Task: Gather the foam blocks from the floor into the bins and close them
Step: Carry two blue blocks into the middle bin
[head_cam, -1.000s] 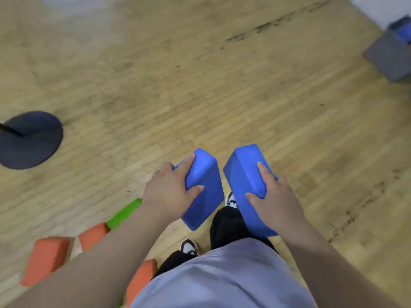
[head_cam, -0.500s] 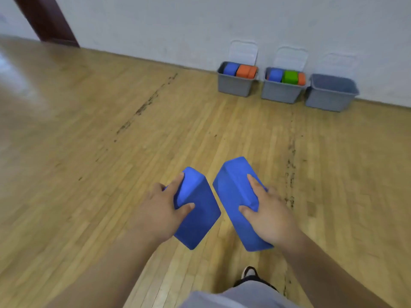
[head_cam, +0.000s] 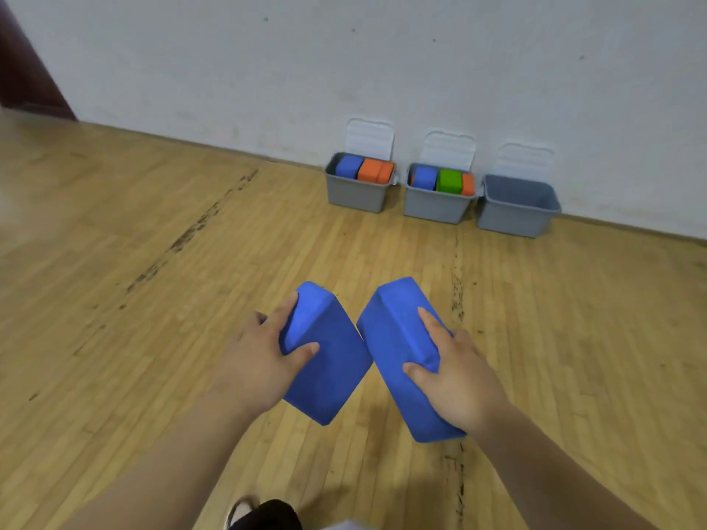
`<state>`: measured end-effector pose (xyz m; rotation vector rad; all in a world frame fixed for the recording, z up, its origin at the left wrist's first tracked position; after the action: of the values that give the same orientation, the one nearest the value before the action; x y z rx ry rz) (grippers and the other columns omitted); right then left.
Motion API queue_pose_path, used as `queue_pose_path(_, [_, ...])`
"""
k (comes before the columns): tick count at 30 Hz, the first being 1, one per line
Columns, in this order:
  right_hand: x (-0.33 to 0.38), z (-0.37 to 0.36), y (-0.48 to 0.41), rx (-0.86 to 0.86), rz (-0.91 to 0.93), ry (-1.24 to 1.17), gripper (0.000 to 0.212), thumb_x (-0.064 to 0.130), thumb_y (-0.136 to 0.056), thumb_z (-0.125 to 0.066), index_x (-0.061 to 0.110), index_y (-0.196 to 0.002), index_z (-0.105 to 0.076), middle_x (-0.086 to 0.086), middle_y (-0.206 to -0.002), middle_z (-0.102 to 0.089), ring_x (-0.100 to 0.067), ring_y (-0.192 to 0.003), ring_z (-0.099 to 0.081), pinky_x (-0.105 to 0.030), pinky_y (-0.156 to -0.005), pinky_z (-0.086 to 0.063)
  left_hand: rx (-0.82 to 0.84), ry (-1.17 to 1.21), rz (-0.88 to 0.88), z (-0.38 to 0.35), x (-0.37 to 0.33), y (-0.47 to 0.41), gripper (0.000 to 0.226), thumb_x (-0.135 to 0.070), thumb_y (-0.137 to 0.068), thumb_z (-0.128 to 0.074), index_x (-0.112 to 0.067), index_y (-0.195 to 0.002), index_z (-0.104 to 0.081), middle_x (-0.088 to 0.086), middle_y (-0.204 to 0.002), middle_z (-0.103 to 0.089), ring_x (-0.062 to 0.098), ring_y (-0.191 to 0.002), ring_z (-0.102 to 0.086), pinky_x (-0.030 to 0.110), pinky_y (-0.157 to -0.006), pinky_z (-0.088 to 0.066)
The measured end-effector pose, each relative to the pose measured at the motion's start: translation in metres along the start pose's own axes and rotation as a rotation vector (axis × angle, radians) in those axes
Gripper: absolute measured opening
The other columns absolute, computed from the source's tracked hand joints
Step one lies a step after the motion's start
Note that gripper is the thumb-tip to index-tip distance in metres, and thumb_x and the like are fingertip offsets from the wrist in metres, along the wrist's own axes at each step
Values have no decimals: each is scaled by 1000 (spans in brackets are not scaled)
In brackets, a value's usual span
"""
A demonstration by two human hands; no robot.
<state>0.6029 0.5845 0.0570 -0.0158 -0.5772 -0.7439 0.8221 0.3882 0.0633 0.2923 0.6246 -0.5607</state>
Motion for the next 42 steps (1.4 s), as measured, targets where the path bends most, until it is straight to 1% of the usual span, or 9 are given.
queue_pose_path(4, [0,-6,-67,-31,-66,-67,82,53,-94,-61,55,-157,-8,7,-144,-37,-15,-122,-47,-28,-86,-40,17,-46,-44,-2,0,-87,78,-63,-91,-61,-53,-157,-20,-11,-122,-35,13,-107,-47,31,-85,-43])
queue_pose_path(10, [24,-21,-177,-110,-212,-134,82,52,-93,-61,57,-156,-10,10,-143,-36,-10,-110,-48,-28,-81,-41,88,-77,-136,2,8,-239,77,-67,-89,-58,-57,-155,-20,-14,-119,-38,11,-106,-48,30,-84,-42])
queue_pose_path(13, [44,-15,-224,-164,-263,-168,84,53,-92,-63,56,-156,-10,9,-141,-38,-9,-112,-46,-30,-87,-43,149,-84,-183,13,2,-310,77,-67,-88,-59,-59,-153,-19,-15,-119,-37,7,-104,-52,30,-77,-46])
queue_pose_path(16, [56,-4,-266,-205,-317,-188,84,54,-91,-64,56,-156,-11,10,-139,-39,-12,-118,-48,-32,-95,-45,230,-39,-226,18,-11,-375,79,-65,-88,-62,-59,-154,-19,-14,-120,-36,6,-104,-52,32,-83,-53])
queue_pose_path(20, [55,5,-319,-204,-350,-200,84,54,-91,-63,54,-158,-11,11,-138,-40,-10,-116,-49,-26,-92,-41,269,-58,-287,7,-33,-442,79,-63,-89,-64,-57,-155,-21,-16,-115,-36,3,-99,-51,21,-68,-42])
queue_pose_path(23, [41,15,-370,-189,-366,-195,84,52,-93,-63,52,-159,-11,10,-140,-40,-8,-114,-47,-24,-87,-38,273,-51,-288,-10,-46,-491,79,-63,-88,-65,-56,-155,-24,-18,-112,-34,4,-100,-51,22,-71,-43])
queue_pose_path(27, [13,29,-450,-177,-356,-214,85,54,-92,-64,52,-158,-11,11,-141,-39,-9,-121,-45,-27,-92,-40,277,-43,-281,-37,-69,-560,79,-63,-86,-67,-57,-154,-26,-22,-111,-34,1,-100,-49,22,-75,-44])
queue_pose_path(30, [-17,47,-522,-151,-323,-218,86,54,-91,-65,53,-158,-11,11,-138,-40,-7,-112,-43,-25,-91,-38,255,-35,-255,-58,-98,-618,78,-61,-88,-68,-57,-154,-26,-19,-113,-36,-2,-99,-48,20,-72,-43])
queue_pose_path(42, [-95,186,-780,-86,-202,-188,85,52,-92,-65,51,-159,-13,14,-133,-28,-8,-110,-50,-23,-86,-44,167,-38,-145,-117,-234,-829,80,-60,-89,-67,-53,-156,-24,-14,-117,-35,7,-102,-50,27,-80,-47])
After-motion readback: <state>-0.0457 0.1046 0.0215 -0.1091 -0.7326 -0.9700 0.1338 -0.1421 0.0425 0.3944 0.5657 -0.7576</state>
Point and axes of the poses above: each hand's wrist, its own y-axis away from the middle knuckle, its own z-axis out of the back of the hand, x = y × z, the point moved 3 cm from there along -y, towards the middle knuckle
